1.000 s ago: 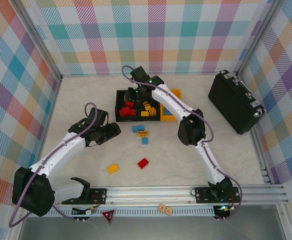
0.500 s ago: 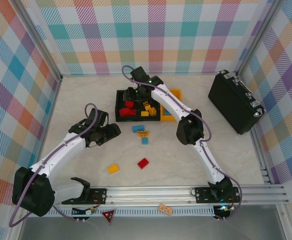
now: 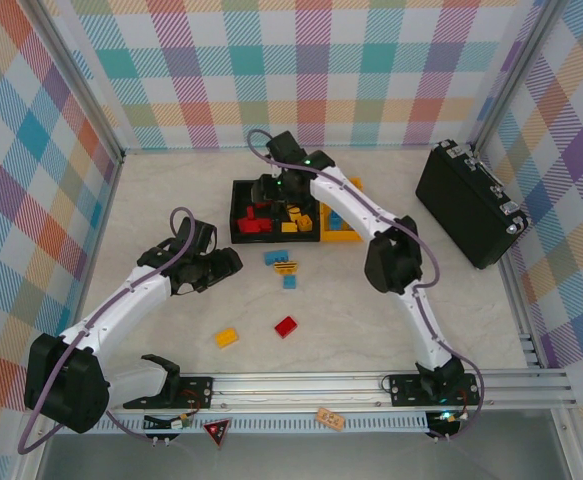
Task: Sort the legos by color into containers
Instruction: Place the lego in the container.
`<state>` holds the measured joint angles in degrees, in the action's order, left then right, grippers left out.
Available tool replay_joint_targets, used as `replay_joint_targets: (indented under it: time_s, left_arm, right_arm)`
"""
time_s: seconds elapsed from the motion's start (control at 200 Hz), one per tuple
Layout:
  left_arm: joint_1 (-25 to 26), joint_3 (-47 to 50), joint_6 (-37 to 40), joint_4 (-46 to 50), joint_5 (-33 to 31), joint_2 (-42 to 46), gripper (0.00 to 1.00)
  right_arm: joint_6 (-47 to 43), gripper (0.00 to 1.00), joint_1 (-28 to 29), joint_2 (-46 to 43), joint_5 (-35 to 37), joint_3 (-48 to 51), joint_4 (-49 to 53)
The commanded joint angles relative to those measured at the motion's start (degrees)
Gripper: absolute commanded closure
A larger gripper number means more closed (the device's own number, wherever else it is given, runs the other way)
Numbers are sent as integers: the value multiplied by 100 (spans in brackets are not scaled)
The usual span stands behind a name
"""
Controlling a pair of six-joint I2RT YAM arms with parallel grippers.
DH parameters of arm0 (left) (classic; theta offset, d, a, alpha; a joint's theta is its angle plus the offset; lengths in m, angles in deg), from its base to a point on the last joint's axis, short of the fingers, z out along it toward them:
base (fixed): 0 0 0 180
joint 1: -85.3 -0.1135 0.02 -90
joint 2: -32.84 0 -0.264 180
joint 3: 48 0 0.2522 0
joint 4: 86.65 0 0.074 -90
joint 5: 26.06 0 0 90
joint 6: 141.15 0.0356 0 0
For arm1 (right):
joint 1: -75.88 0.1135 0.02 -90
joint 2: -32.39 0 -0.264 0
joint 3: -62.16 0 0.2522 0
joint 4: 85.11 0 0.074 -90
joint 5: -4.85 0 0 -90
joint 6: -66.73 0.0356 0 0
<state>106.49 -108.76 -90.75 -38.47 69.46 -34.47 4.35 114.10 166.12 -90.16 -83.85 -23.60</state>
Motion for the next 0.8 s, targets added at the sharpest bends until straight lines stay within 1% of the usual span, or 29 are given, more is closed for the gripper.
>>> replay_joint_targets:
  time_s: [0.0,0.19,0.25,0.385,0.515,0.6,0.795]
  left_arm:
    - [-10,51,120,172,181,15,32]
    - [236,-45,393,241,352,-77,32]
    - [334,-87,503,246,457,-127,33]
    - [697,-184,802,217,714,-290,35]
    - [1133,-384,1117,295,761,-576,36]
    - [1351,-470,1259,252,849,-775,36]
    - [1890,-828,1708,391,874,-1332,37]
  right_arm:
    - [-159,46,28,-881,2,697,-529]
    - [-139,46,37,-1928,-106,2209,-1055]
    - [-94,46,28,-2239,-174,2705,-1201]
    - [-20,45,-13,-2970,-358,3760,-1466]
    - [112,45,-200,-3711,-626,4852,-1614]
    - [158,45,-362,-4159,-928,5489,-1583]
    - [175,45,-596,-5064,-1220,6691,-1184]
